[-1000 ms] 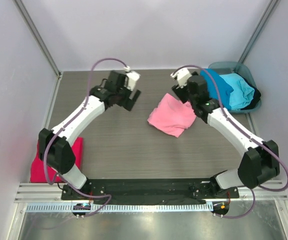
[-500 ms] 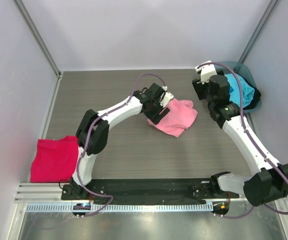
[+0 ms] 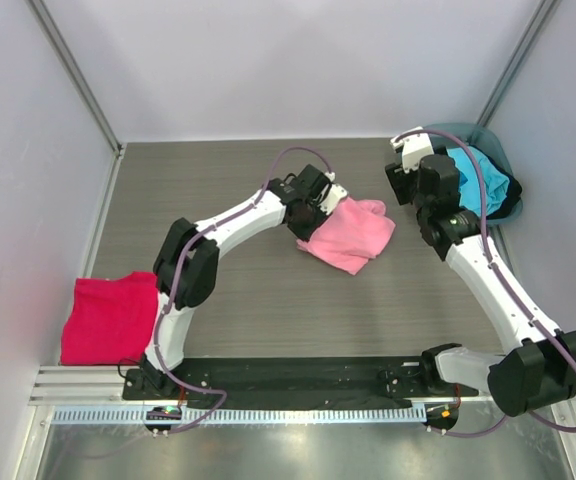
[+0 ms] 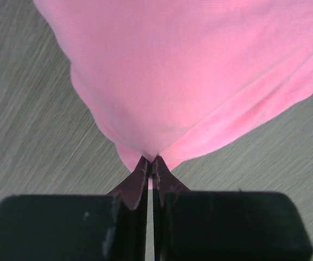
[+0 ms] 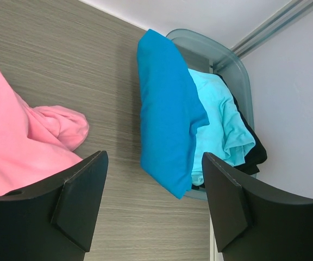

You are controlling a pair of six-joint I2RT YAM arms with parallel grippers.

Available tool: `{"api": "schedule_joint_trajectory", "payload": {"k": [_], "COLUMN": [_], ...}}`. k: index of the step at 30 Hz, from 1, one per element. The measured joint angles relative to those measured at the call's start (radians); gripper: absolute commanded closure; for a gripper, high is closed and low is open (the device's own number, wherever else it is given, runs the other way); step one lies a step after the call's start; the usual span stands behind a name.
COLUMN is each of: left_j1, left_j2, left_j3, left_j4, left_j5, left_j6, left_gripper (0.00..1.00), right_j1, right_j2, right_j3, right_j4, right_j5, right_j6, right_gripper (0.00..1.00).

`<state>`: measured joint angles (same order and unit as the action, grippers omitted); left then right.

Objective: Fold and stack the t-shirts
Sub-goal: Flatten the tshirt out

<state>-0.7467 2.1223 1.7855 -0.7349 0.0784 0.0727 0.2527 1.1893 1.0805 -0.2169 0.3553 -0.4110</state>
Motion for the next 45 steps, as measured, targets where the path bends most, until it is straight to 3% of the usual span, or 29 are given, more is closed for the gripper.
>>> {"api": "schedule_joint_trajectory", "payload": {"k": [4, 8, 12, 16, 20, 24, 31, 33, 37, 38, 39, 42, 45], "left_j1": [0.004, 0.031, 0.09, 0.137, 0.14, 0.14, 0.134, 0.133, 0.133, 0.133, 0.133, 0.134, 0.142], "left_j2": [-0.082, -0.269, -0.485, -0.604, -0.575, -0.487, -0.484, -0.509, -0.603, -0.61, -0.603, -0.517, -0.388], "left_j3": [-0.001, -0.004, -0.005, -0.025, 0.013, 0.158, 0.312, 0.28, 0.006, -0.071, -0.14, -0.298, -0.349], "left_j4": [-0.018, -0.019, -0.017, -0.013, -0.043, -0.071, -0.052, -0.014, 0.029, 0.028, 0.028, 0.015, 0.0], "left_j5": [-0.026, -0.061, -0.116, -0.177, -0.185, -0.175, -0.164, -0.158, -0.158, -0.163, -0.167, -0.19, -0.231], "left_j6": [0.039, 0.092, 0.148, 0.185, 0.202, 0.199, 0.169, 0.162, 0.138, 0.134, 0.133, 0.123, 0.108], "left_gripper": [0.99, 1.0, 1.0, 1.0, 1.0, 1.0, 1.0, 1.0, 0.99, 0.9, 0.69, 0.61, 0.53], "right_j1": [0.0, 0.0, -0.001, -0.001, 0.0, -0.001, -0.001, -0.001, -0.001, -0.001, -0.001, -0.001, -0.001], "right_j2": [0.009, 0.019, 0.024, 0.029, 0.054, 0.077, 0.077, 0.077, 0.076, 0.074, 0.072, 0.07, 0.081], "right_j3": [0.0, 0.0, 0.0, 0.0, 0.006, 0.015, 0.017, 0.017, 0.013, 0.009, 0.003, -0.015, -0.019], "right_j4": [0.004, 0.006, -0.002, -0.025, -0.047, -0.054, -0.051, -0.048, -0.04, -0.037, -0.037, -0.044, -0.072], "right_j5": [-0.003, -0.021, -0.09, -0.18, -0.214, -0.213, -0.203, -0.2, -0.201, -0.201, -0.205, -0.237, -0.301], "right_j6": [0.0, 0.0, 0.0, 0.0, -0.002, -0.006, -0.013, -0.013, -0.014, -0.017, -0.02, -0.031, -0.053], "right_gripper": [0.25, 0.25, 0.25, 0.26, 0.26, 0.26, 0.26, 0.26, 0.25, 0.25, 0.25, 0.27, 0.29]}}
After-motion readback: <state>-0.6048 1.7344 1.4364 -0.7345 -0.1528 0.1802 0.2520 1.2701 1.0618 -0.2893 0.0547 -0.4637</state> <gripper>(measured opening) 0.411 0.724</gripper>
